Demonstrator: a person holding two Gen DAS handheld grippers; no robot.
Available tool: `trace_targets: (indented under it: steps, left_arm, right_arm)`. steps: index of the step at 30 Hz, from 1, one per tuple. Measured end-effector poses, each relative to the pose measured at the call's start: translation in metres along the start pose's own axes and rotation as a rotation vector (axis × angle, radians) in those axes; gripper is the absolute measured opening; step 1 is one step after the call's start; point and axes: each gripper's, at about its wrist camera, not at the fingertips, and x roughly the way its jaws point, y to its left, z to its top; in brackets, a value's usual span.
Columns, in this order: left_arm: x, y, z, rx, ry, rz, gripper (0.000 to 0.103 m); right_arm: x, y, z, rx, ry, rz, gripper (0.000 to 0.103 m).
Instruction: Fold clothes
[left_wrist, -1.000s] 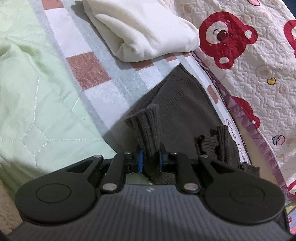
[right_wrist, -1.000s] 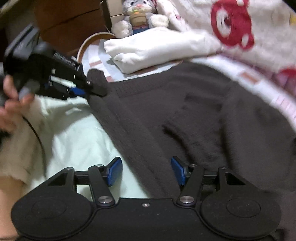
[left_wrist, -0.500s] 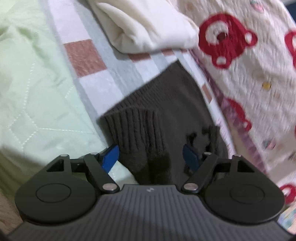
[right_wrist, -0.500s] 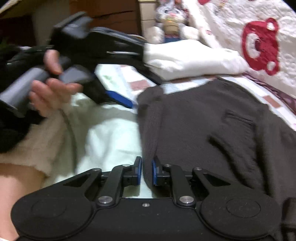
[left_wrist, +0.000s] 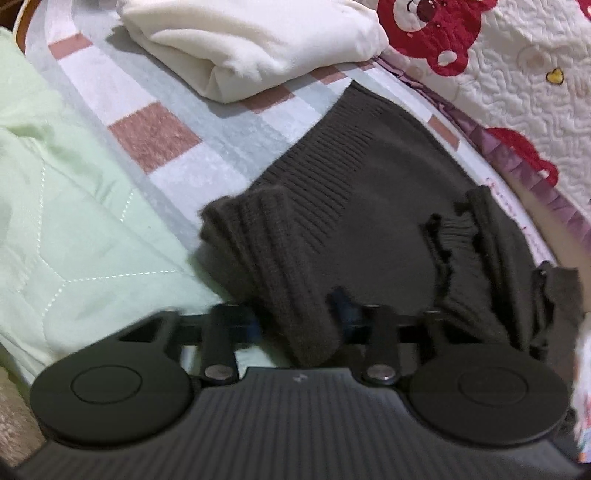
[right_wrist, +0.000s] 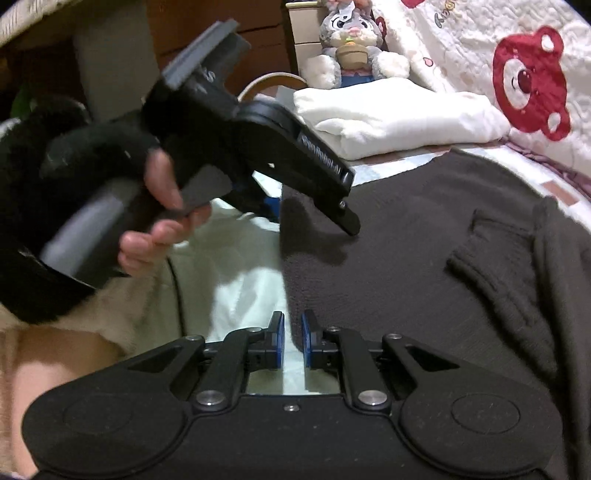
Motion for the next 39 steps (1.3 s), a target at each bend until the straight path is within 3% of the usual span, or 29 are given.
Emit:
trace_targets:
  steps: [2, 4, 5, 6, 8, 11, 14, 16, 18, 20, 23, 24, 33, 39]
  left_arm:
    - [-0.003, 0.001, 0.000, -0.007, -0.006, -0.012, 0.008]
    - [-0.011, -0.015, 0.005, 0.043, -0.037, -0.021, 0.008]
    - [-0.015, -0.026, 0.008, 0.077, -0.056, -0.025, 0.007]
    - [-0.019, -0.037, 0.011, 0.111, -0.076, -0.030, 0.007]
    - [-0.027, -0.058, 0.017, 0.180, -0.114, -0.038, 0.007]
    - [-0.039, -0.089, 0.026, 0.282, -0.171, -0.051, 0.007]
    - [-0.054, -0.153, 0.040, 0.412, -0.223, -0.164, 0.007]
    - [-0.064, -0.204, 0.043, 0.512, -0.252, -0.249, 0.007]
    - [-0.072, -0.256, 0.033, 0.615, -0.256, -0.342, 0.007]
    - [-0.079, -0.307, 0.007, 0.719, -0.227, -0.459, 0.007]
    - [-0.084, -0.357, -0.047, 0.847, -0.131, -0.624, 0.007]
    - [-0.078, -0.363, -0.061, 0.859, -0.088, -0.648, 0.007]
    - [0.023, -0.356, -0.144, 0.743, 0.322, -0.594, 0.007]
    - [0.019, -0.340, -0.123, 0.681, 0.318, -0.604, 0.007]
  right_arm:
    - [-0.018, -0.012, 0.000, 0.074, -0.044, 0.025, 0.014]
    - [-0.047, -0.032, -0.001, 0.165, -0.117, -0.014, 0.024]
    - [-0.064, -0.044, -0.004, 0.217, -0.155, -0.056, 0.032]
    - [-0.083, -0.055, -0.009, 0.270, -0.192, -0.103, 0.034]
    - [-0.120, -0.077, -0.019, 0.360, -0.258, -0.212, 0.034]
    - [-0.171, -0.101, -0.039, 0.400, -0.288, -0.439, 0.034]
    - [-0.211, -0.117, -0.064, 0.423, -0.301, -0.635, 0.034]
    - [-0.234, -0.128, -0.084, 0.483, -0.319, -0.694, 0.034]
    - [-0.248, -0.138, -0.108, 0.574, -0.354, -0.695, 0.035]
    - [-0.256, -0.144, -0.129, 0.645, -0.382, -0.678, 0.036]
    - [-0.251, -0.132, -0.148, 0.624, -0.376, -0.670, 0.036]
    - [-0.246, -0.125, -0.152, 0.601, -0.361, -0.685, 0.036]
    - [-0.237, -0.112, -0.186, 0.612, -0.299, -0.664, 0.036]
    - [-0.235, -0.114, -0.187, 0.625, -0.289, -0.662, 0.036]
